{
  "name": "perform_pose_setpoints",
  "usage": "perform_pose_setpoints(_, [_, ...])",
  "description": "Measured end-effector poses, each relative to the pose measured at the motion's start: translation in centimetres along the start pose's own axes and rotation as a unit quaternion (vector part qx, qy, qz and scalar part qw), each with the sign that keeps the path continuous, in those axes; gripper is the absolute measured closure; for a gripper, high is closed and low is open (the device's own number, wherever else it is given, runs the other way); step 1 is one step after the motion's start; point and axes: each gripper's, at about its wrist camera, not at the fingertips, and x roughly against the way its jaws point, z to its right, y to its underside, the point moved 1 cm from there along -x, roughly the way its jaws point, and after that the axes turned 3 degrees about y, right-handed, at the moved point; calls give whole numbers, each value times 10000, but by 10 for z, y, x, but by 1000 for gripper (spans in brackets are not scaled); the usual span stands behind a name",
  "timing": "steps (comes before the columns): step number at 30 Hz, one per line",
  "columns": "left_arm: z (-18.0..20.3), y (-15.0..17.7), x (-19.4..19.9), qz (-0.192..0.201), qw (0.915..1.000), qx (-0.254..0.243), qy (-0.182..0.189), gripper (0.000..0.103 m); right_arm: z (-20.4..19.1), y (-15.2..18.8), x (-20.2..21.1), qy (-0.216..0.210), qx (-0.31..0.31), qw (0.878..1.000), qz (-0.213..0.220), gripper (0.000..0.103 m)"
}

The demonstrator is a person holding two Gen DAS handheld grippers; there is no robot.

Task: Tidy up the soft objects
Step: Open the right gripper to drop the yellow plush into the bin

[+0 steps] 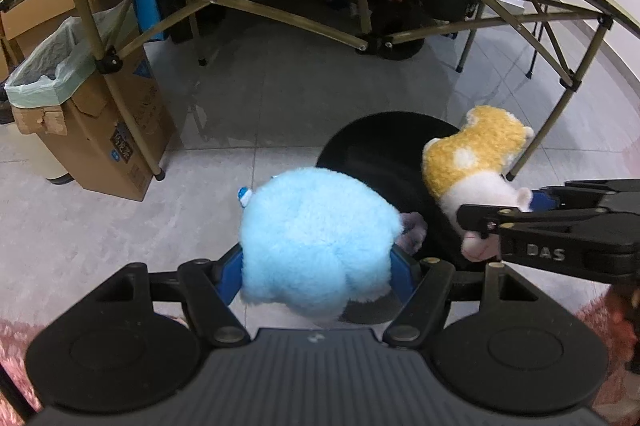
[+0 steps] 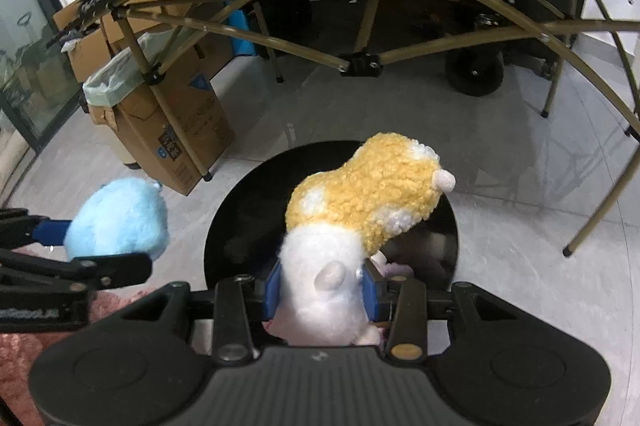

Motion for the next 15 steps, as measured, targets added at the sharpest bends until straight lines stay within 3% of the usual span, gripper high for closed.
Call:
perform_pose_setpoints(5, [-7,-5,0,74,9999,80,-87,32,0,-8,-18,93,19,9999,-65,54])
perform_pose_setpoints(7, [-9,-6,0,89,9998,108,-112,32,4,-9,-19,171,-31,9998,-75,22])
perform_pose_setpoints(9, [-11,-8,-1,90,9998,148,-124,32,6,-8,-19,209,-51,9997,-90,7])
perform_pose_setpoints(11, [-12,-10,-2,101,9997,172,-131,32,7,-6,-18,199,-58,9997,-146,1])
perform_pose_setpoints(15, [-11,-11,-2,123,9996,161,-173,32,6,-1,-20,233,1,9994,-268,0])
